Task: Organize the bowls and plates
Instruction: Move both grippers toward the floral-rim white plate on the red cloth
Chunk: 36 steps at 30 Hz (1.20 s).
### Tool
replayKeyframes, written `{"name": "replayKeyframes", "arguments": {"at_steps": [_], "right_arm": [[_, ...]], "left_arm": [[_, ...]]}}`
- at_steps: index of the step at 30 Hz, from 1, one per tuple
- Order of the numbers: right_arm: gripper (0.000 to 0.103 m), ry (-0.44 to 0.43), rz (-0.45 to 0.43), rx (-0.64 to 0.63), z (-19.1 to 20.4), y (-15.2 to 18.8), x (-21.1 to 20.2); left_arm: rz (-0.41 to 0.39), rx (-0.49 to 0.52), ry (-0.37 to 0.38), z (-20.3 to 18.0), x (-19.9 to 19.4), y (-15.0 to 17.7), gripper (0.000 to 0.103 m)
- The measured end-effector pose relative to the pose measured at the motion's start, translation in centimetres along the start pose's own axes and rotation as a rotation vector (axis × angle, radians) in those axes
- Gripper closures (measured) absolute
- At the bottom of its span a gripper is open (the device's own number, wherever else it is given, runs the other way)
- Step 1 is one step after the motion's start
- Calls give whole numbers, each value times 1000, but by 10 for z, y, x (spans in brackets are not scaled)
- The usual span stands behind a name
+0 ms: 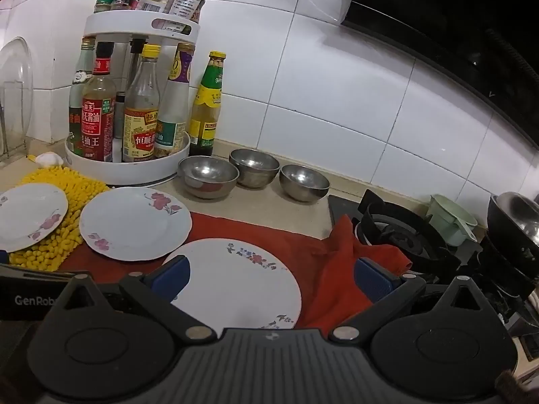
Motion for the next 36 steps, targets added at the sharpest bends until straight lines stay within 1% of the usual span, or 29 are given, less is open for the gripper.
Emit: {"name": "replayKeyframes", "arguments": {"at_steps": [6, 9, 12, 18, 22, 26, 29, 36], "right_arm": [[3, -6, 11, -1, 0, 3, 0], [3, -13, 23, 4, -4, 6, -2], [3, -14, 29, 6, -6, 6, -4], [3, -14, 30, 10, -9, 8, -6], [3, -16, 30, 19, -11, 11, -7], [3, -12, 16, 22, -13, 12, -8], [3, -19, 7, 29, -14, 11, -9], [3, -30, -1, 33, -15, 9, -5]], "left_arm": [[23, -6, -17, -5, -4, -2, 0], [21, -5, -17, -2, -6, 7, 0], [24, -3, -17, -1, -8, 8, 0], [59, 1, -22, -9, -9, 7, 0], [69, 6, -40, -12, -11, 9, 1], [29, 16, -53, -14, -16, 10, 1], [25, 6, -45, -13, -17, 8, 2], [28, 46, -89, -16, -16, 7, 2]]}}
Point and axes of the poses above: each gripper's, at about its wrist camera, not at the fingertips, and x roughly the way its jaws point, z to its left, y to its underside, the point moved 1 cm from there along x, roughly the way its jaws point, and after that the axes turned 10 degrees about -y, right-handed, at the moved point
